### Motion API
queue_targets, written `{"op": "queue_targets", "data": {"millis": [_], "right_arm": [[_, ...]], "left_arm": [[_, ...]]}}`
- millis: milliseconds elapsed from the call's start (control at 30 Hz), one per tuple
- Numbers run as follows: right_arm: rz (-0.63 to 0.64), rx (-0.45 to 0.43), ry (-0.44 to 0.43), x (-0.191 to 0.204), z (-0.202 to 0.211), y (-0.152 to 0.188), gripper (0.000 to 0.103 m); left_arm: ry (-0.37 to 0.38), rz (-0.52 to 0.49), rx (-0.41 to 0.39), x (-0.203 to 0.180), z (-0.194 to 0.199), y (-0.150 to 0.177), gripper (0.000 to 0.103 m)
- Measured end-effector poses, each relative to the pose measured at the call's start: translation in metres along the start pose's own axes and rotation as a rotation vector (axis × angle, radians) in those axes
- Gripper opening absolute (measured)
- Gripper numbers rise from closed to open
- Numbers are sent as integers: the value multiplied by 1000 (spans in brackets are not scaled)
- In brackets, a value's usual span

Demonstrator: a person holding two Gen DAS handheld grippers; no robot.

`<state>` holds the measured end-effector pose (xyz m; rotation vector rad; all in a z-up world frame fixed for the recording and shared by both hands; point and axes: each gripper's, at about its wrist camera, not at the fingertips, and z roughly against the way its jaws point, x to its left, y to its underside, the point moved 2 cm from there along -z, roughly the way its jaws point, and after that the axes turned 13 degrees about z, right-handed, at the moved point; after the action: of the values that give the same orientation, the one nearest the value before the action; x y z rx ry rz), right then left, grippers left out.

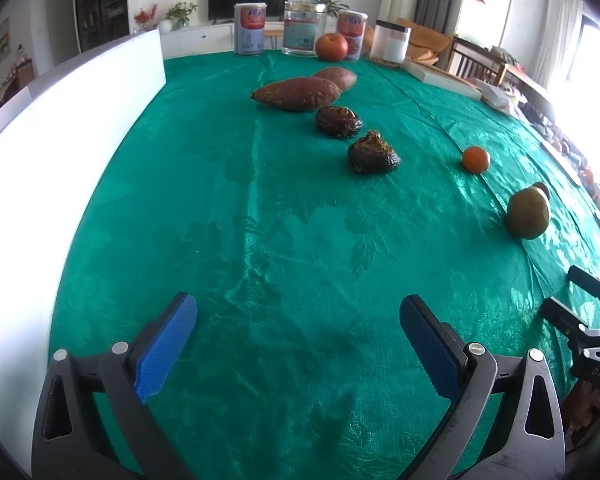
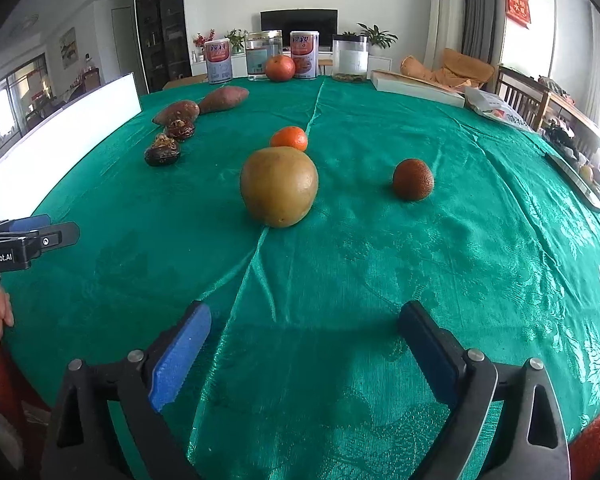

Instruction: Organize fruits

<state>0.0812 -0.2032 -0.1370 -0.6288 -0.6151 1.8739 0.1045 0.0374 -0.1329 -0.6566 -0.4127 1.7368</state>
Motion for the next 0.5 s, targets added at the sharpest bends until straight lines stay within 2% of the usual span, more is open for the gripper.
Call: {"op": "queue_targets", "data": {"millis": [100, 300, 400, 500], "right_arm": [[7, -2, -3, 2, -1, 1, 103], [-1, -5, 4, 3, -1, 0, 103], [-6, -4, 7, 3, -2, -1, 103], [-6, 0, 6, 2, -2, -1, 103]], "left_arm": [[-13, -24, 0, -3, -1, 2, 102], [-25, -45, 22, -7, -1, 3, 101], [43, 23, 21, -12, 1, -11, 101], [79, 30, 2, -34, -5, -41, 101]]}}
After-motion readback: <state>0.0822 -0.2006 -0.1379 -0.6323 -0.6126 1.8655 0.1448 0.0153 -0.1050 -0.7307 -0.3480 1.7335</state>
